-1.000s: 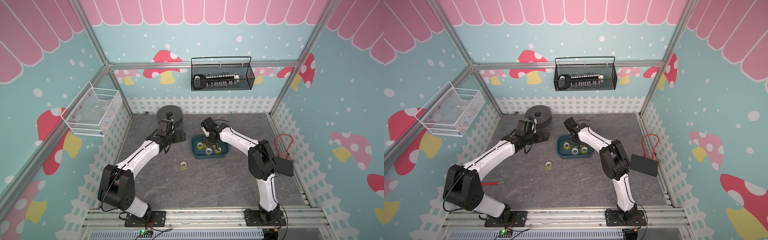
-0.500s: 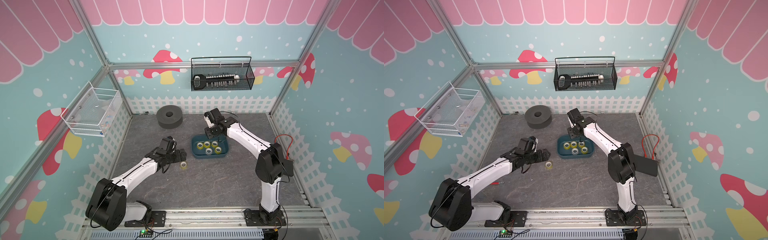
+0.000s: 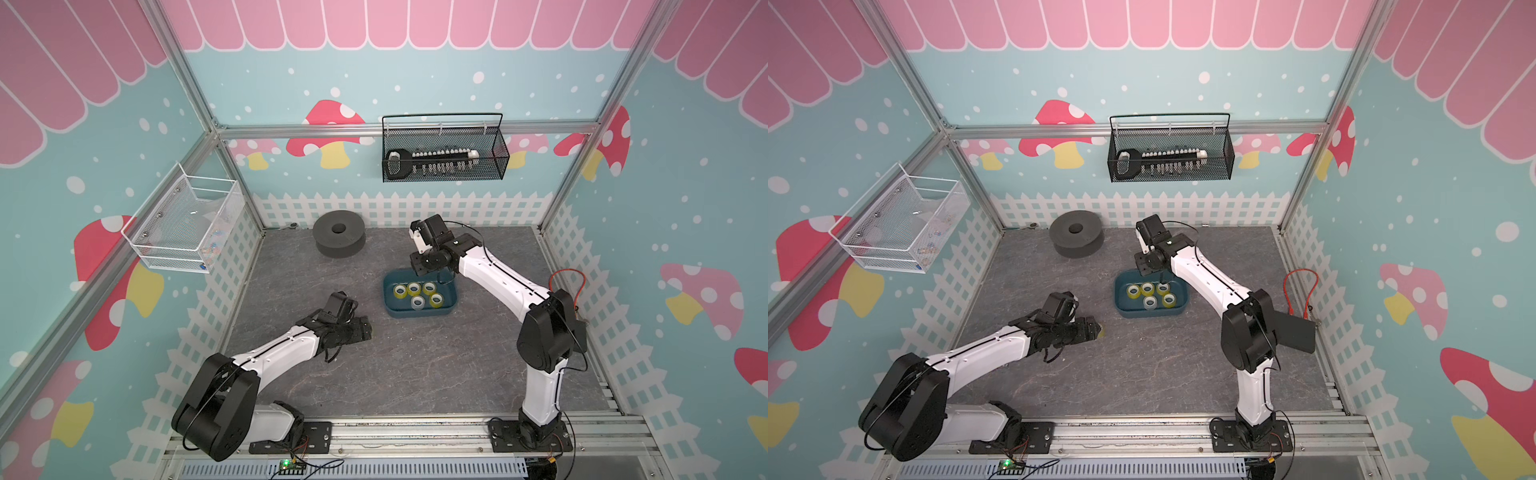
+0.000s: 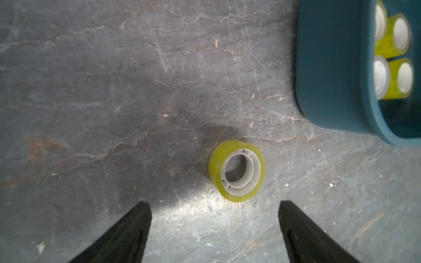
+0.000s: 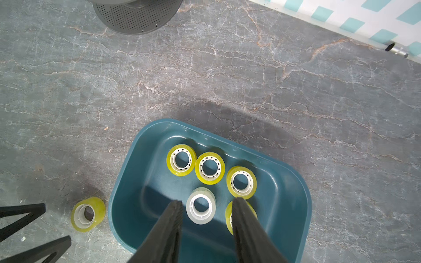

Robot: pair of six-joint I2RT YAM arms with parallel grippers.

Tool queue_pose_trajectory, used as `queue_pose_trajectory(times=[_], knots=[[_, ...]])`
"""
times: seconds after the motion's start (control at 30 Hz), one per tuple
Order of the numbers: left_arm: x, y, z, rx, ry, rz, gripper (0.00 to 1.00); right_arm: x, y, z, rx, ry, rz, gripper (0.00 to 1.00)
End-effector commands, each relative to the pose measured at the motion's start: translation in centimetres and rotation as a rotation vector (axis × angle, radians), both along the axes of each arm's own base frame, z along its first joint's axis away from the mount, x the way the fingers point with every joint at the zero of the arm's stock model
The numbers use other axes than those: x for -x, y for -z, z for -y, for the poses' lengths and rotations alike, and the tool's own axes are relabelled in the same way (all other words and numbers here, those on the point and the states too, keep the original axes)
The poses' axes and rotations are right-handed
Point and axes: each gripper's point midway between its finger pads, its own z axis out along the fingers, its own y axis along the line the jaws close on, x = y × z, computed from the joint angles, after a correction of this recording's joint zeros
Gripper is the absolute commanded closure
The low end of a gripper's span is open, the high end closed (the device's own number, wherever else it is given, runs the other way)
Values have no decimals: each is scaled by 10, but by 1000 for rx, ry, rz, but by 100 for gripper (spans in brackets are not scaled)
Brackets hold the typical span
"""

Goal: Put the transparent tape into the storage box
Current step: Pick up the tape from the center of the board.

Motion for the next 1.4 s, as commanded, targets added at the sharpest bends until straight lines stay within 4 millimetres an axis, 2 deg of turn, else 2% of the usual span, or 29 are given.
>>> queue_pose_trajectory(times=[0.0, 0.07, 0.33, 0.57, 0.67, 0.73, 0.97, 1.13, 1.27, 1.37], knots=[[-14, 0, -1, -29, -13, 26, 16, 3, -7, 3, -18, 9, 8, 59], [-18, 2, -1, -46, -12, 22, 23, 4, -5, 3, -16, 11, 5, 59], [-34, 3, 4, -74, 3, 30, 32, 4, -3, 5, -6, 14, 4, 60], [-34, 10, 6, -81, 23, 8, 48, 3, 4, 11, 3, 24, -6, 60], [-27, 10, 6, -79, 29, -1, 49, 4, 8, 13, 8, 26, -15, 60], [-23, 10, 7, -76, 30, -5, 49, 6, -4, 16, -7, 30, 6, 60], [-14, 17, 7, -84, 39, -25, 51, 6, -1, 15, -16, 33, -3, 60], [-15, 24, 4, -113, 40, -35, 61, 7, -2, 16, -17, 35, -1, 60], [-20, 25, 8, -115, 52, -36, 76, 8, -1, 16, -18, 37, -6, 60], [-21, 25, 9, -114, 55, -38, 80, 9, 0, 17, -15, 40, -8, 60]])
